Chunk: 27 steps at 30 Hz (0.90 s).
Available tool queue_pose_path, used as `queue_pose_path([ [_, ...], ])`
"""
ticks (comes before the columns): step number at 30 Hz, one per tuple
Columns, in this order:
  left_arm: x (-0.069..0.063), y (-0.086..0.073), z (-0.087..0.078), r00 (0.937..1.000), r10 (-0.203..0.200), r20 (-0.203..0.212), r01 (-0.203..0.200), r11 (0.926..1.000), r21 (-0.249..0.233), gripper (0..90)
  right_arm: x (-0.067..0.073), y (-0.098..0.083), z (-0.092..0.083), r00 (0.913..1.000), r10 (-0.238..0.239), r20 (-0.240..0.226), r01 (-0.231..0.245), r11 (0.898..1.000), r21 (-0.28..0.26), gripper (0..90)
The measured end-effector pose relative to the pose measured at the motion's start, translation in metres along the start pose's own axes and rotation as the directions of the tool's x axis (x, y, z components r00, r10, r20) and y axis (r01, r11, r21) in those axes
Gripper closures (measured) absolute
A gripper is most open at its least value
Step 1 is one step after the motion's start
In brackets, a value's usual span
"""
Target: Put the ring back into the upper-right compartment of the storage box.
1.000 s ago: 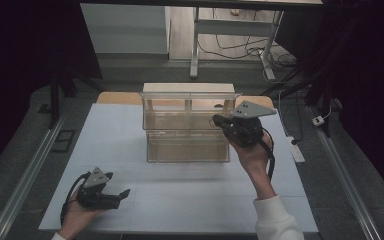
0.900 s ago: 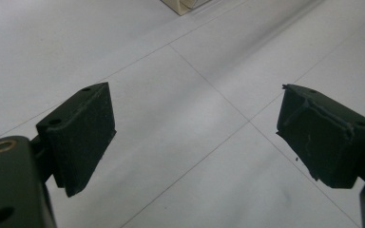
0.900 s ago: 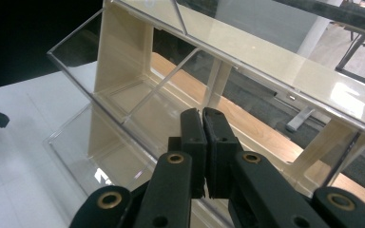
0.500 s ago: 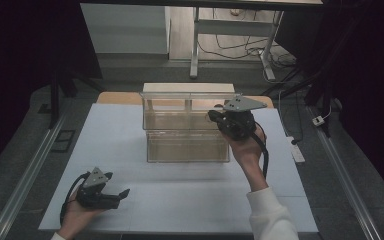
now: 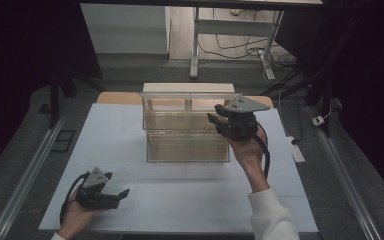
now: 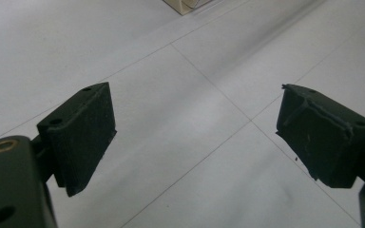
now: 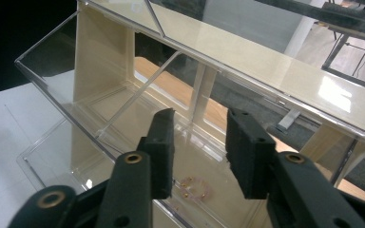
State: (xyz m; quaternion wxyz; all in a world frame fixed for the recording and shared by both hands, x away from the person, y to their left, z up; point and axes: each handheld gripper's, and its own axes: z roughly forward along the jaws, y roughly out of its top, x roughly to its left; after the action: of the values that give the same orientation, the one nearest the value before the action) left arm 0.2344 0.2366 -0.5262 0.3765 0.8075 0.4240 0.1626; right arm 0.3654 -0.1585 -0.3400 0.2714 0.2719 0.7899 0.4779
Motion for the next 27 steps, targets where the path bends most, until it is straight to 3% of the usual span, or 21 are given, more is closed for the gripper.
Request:
queue_pose_path([
  [13, 0.0, 0.0, 0.0, 1.0, -0.001, 0.003, 0.001, 1.0, 0.001, 12.7, 0.001, -0.009, -0.008, 0.9996, -0.009, -0.028, 0.009, 1.0, -0.001, 53.2],
  [27, 0.0, 0.0, 0.001, 1.0, -0.003, 0.002, 0.003, 1.0, 0.0, 12.7, -0.002, -0.038, -0.03, 0.9996, 0.005, -0.027, -0.005, 1.0, -0.001, 49.1],
])
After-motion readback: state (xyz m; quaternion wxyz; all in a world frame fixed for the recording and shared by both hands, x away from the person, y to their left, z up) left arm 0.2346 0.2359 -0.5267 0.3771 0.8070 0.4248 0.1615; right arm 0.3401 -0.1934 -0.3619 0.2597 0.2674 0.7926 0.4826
